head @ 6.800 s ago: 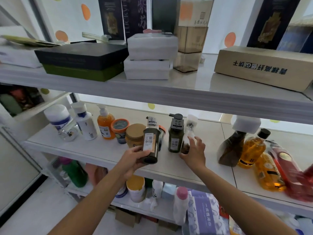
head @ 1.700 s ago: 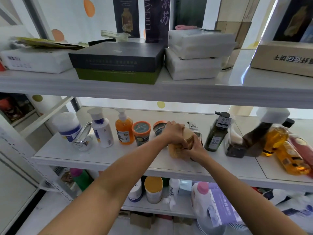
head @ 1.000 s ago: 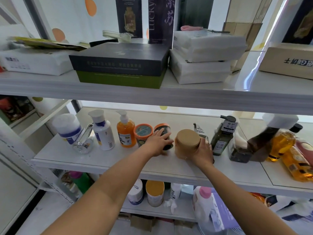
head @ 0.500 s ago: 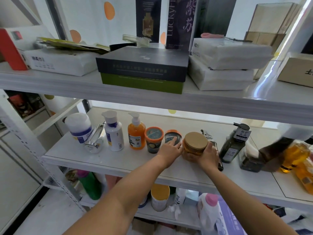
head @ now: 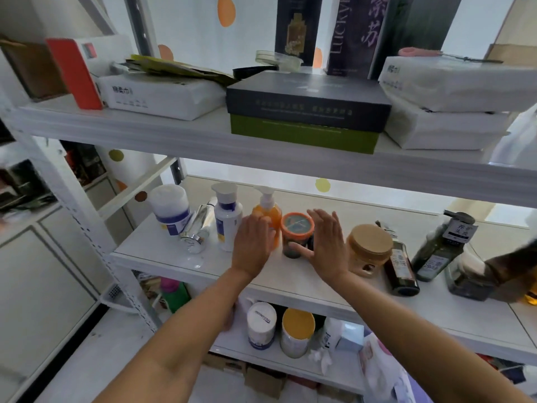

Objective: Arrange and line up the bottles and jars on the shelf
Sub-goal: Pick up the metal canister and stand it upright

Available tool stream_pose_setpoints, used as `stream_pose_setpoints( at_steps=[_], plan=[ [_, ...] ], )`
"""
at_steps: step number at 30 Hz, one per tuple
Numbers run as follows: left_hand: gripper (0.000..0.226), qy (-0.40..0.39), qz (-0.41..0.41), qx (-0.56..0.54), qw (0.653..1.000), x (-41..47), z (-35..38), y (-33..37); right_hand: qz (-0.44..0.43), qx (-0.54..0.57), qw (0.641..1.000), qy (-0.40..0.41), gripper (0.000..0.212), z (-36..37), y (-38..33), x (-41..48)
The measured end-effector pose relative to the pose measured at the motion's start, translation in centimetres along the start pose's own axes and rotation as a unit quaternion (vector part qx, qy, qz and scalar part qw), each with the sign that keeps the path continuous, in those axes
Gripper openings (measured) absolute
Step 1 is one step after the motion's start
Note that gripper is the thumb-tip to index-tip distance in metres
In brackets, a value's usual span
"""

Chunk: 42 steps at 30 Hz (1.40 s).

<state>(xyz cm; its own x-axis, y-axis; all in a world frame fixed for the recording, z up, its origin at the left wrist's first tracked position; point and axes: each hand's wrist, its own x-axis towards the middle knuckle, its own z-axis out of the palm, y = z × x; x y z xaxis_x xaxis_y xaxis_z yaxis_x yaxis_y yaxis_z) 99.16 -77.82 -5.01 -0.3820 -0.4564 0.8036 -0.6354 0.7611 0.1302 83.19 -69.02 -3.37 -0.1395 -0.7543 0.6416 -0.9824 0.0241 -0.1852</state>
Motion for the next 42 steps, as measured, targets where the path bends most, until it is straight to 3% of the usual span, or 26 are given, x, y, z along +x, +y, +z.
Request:
stream_pose_setpoints(
  at_steps=[4, 7, 9, 12, 17, 20, 23, 26, 29, 32, 35, 39, 42],
  plan=[
    [0.057, -0.004, -0.26, -0.02, 0.965, -1.2, -1.7, -4.0, 0.084, 0.076, 0.989, -0.092, 0.083, 2.1, -2.7, 1.8],
    [0.073, -0.065, -0.378, -0.091, 0.919, -1.7, -1.9, -6.0, 0.146, 0.105, 0.974, -0.14, 0.089, 3.7, -3.8, 3.8],
    [0.085, -0.107, -0.395, -0.116, 0.905, -1.4, -1.8, -7.0, 0.179, 0.101, 0.967, -0.152, 0.091, 4.4, -4.3, 5.2],
    [0.083, -0.138, -0.396, -0.115, 0.9, -0.6, -1.7, -7.9, 0.212, 0.115, 0.959, -0.151, 0.088, 5.0, -5.0, 7.0],
    [0.073, -0.182, -0.394, -0.061, 0.899, -0.1, -1.5, -8.4, 0.157, 0.142, 0.976, -0.057, 0.065, 4.9, -6.7, 7.8],
    [0.078, -0.186, -0.364, -0.016, 0.912, -0.4, -1.6, -8.8, 0.154, 0.148, 0.977, 0.017, 0.051, 5.1, -8.2, 7.9],
    [0.085, -0.185, -0.369, 0.022, 0.91, -1.2, -2.4, -9.9, 0.168, 0.109, 0.979, 0.041, 0.044, 5.7, -9.3, 7.4],
    [0.084, -0.176, -0.441, 0.018, 0.88, -2.1, -3.3, -11.9, 0.082, 0.096, 0.992, 0.029, 0.031, 6.7, -10.9, 6.2],
    [0.082, -0.202, -0.508, -0.082, 0.834, -2.3, -3.4, -14.0, 0.017, 0.162, 0.983, -0.091, 0.014, 8.3, -13.7, 4.9],
    [0.082, -0.244, -0.549, -0.172, 0.781, -1.5, -2.9, -15.8, 0.133, 0.2, 0.946, -0.218, 0.021, 10.7, -17.5, 4.4],
    [0.082, -0.309, -0.556, -0.218, 0.74, -0.4, -3.0, -17.4, 0.342, 0.272, 0.856, -0.275, 0.034, 12.5, -20.3, 5.1],
    [0.081, -0.388, -0.53, -0.279, 0.7, -0.3, -4.3, -19.3, 0.552, 0.398, 0.702, -0.21, 0.039, 13.9, -22.6, 7.1],
    [0.071, -0.444, -0.49, -0.324, 0.677, -0.7, -5.8, -20.3, 0.603, 0.457, 0.628, -0.183, 0.042, 14.4, -23.6, 7.6]
  ],
)
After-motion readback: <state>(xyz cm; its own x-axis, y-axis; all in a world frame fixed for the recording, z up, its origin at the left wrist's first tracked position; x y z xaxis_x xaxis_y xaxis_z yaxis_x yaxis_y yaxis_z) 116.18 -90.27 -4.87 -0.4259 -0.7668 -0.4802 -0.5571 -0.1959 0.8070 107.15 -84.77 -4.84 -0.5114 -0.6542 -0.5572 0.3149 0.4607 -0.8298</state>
